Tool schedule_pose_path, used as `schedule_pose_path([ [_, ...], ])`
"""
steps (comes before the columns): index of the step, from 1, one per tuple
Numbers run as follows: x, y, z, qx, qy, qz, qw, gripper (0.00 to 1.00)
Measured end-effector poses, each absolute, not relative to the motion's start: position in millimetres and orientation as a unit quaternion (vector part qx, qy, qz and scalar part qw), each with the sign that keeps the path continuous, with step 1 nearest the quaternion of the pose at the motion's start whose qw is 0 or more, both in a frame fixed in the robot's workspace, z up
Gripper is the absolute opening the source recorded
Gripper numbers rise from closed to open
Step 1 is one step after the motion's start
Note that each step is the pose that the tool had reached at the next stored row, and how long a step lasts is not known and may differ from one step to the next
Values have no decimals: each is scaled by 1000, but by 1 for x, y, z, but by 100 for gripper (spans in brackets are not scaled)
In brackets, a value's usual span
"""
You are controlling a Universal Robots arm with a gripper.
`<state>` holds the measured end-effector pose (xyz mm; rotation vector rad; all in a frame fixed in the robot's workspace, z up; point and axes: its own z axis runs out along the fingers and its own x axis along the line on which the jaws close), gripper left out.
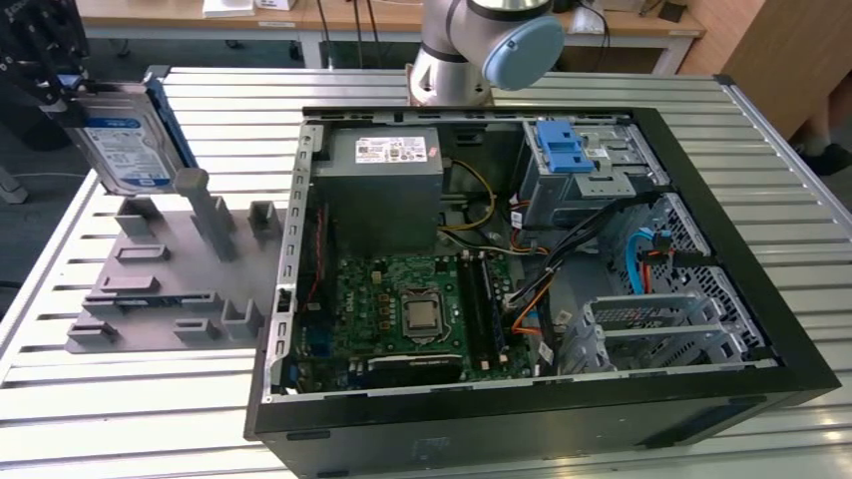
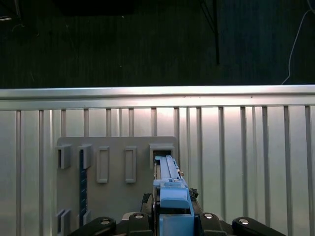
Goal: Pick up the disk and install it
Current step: 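Pick up the disk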
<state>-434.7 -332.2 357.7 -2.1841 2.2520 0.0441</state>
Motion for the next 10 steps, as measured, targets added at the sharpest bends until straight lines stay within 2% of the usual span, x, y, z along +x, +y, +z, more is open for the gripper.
schedule_pose_path([
  [10, -435, -332, 367, -696, 718, 14, 2, 36],
])
